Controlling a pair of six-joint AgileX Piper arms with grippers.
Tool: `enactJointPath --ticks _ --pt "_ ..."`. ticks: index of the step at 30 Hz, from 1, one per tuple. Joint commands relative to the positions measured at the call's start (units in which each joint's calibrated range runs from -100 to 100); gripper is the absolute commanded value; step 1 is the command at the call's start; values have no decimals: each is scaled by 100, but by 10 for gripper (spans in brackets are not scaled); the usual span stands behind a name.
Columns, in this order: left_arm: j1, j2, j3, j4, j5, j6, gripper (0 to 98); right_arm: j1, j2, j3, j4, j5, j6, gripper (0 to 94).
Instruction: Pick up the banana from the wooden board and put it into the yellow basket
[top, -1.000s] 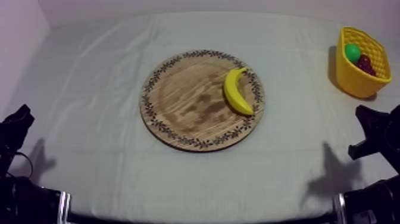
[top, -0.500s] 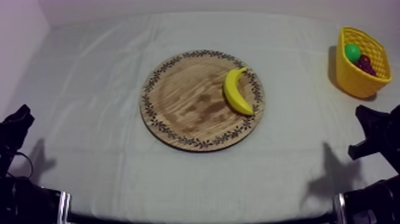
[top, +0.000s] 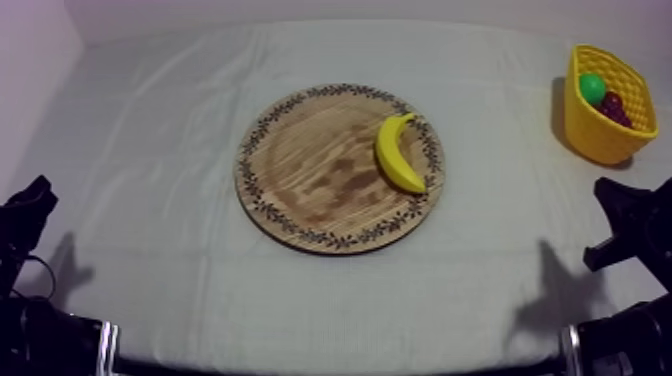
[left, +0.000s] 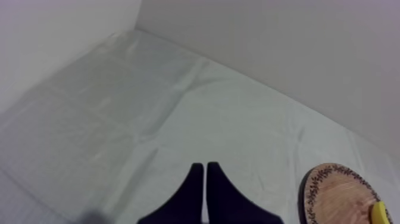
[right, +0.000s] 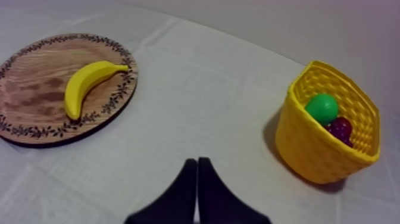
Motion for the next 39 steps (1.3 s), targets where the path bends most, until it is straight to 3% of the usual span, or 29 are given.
enactJointPath --ticks 1,10,18,39 --pt "-1 4 0 -2 0 -1 1 -5 -6 -2 1 1 -61 7" --pt "-1 4 0 -2 0 -2 1 -168 33 -2 -48 -18 91 3" --pt "-1 4 0 -2 0 -1 1 -134 897 -816 152 78 -266 2" --pt "-1 4 0 -2 0 -2 1 -247 5296 -7270 -35 3474 -950 2"
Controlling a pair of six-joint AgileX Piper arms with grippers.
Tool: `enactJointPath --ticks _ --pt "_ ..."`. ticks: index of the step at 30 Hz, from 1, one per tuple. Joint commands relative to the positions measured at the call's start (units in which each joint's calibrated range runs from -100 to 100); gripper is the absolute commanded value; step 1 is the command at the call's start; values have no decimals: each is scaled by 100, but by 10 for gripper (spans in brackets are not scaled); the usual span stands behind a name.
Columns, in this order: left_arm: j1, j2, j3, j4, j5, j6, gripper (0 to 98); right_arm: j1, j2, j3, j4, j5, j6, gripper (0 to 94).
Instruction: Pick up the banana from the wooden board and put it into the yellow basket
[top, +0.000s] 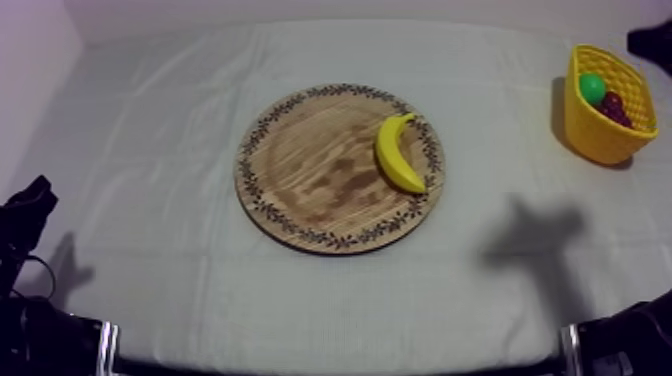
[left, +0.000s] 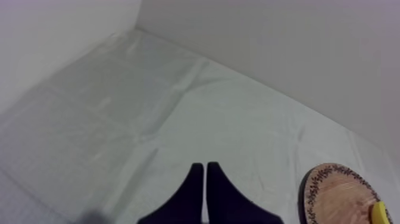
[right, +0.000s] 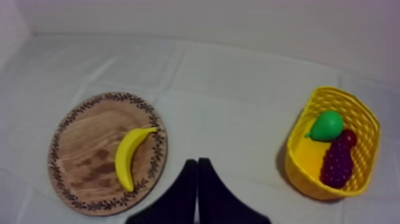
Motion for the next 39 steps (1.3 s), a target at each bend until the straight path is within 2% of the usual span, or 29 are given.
enactJointPath --ticks 1,14,20,31,34,39 --pt "-1 4 0 -2 0 -2 1 -77 830 -1300 -40 375 -37 2" --pt "-1 4 0 -2 0 -2 1 -717 2869 -2732 -52 1064 -447 2" --pt "-1 4 0 -2 0 -2 1 -963 3612 -2968 -45 1119 -650 2" --pt "-1 4 0 -2 0 -2 1 -1485 4697 -3165 139 1122 -1026 16" --pt "-1 4 0 -2 0 -2 1 -1571 4982 -3189 187 1146 -1109 43" --pt "-1 4 0 -2 0 -2 1 -1673 5383 -3159 277 1146 -1316 182"
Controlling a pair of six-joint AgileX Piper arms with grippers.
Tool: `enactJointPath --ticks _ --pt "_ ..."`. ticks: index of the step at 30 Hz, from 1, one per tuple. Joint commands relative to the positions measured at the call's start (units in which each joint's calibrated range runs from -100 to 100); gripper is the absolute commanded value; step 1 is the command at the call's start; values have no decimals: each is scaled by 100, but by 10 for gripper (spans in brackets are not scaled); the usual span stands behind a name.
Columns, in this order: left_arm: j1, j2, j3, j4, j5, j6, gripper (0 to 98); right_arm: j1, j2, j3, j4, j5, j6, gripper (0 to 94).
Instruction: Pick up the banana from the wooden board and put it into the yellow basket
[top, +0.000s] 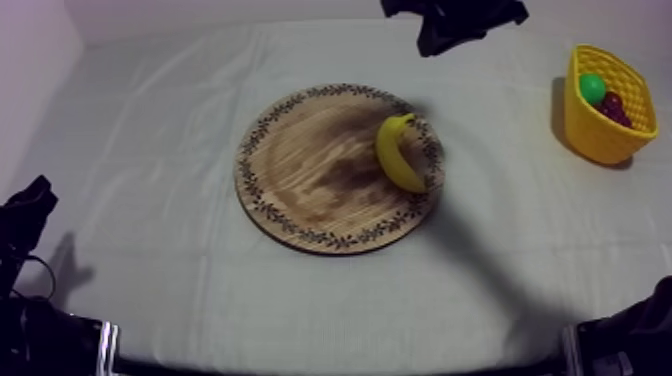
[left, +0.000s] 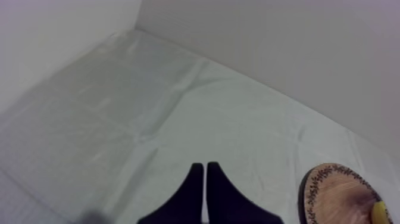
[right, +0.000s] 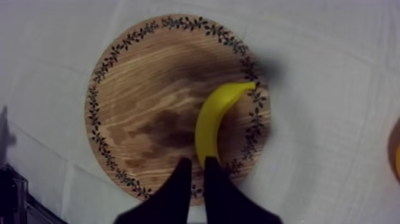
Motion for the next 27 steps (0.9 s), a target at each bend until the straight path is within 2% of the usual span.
enactJointPath --ticks 1,16,27 --pt "-1 4 0 -2 0 -2 1 -24 156 38 14 16 -72 211" --pt "-1 4 0 -2 0 -2 1 -188 1006 324 76 -386 -256 559" --pt "-1 4 0 -2 0 -2 1 -228 2021 394 204 -1058 -429 638"
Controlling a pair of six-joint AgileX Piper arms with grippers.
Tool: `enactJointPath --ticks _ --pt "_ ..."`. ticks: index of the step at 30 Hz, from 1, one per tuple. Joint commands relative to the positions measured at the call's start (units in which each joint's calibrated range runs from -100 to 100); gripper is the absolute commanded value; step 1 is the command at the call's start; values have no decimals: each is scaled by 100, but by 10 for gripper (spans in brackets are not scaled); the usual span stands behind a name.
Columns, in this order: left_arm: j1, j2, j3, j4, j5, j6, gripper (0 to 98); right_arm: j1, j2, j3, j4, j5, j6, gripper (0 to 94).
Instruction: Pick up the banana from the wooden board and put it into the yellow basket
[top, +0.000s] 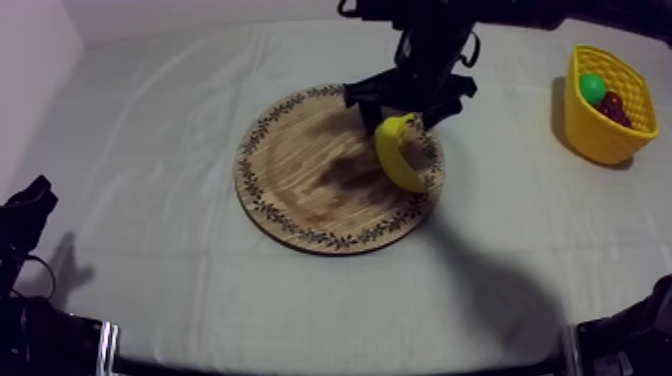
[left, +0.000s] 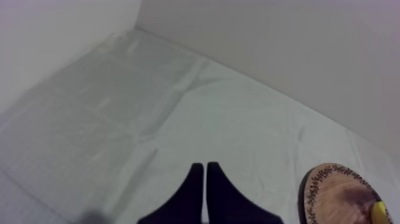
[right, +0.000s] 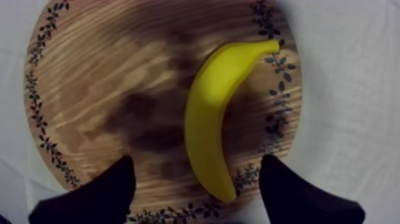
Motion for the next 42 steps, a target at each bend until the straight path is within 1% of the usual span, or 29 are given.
enactJointPath --ticks 1,8,17,27,33,38,42 --pt "-1 4 0 -2 0 -2 1 8 283 -53 10 0 -38 639" --pt "-1 4 0 -2 0 -2 1 28 901 -317 67 -14 -150 633" --pt "-1 4 0 -2 0 -2 1 28 1367 -683 138 48 -202 577" --pt "-1 4 0 -2 0 -2 1 49 1683 -940 243 175 -228 436" --pt "-1 4 0 -2 0 -2 1 28 1649 -940 266 286 -189 302" --pt "-1 4 0 -2 0 -2 1 82 1405 -857 208 316 -121 256" --pt "-1 4 0 -2 0 -2 1 167 952 -717 166 365 -40 241"
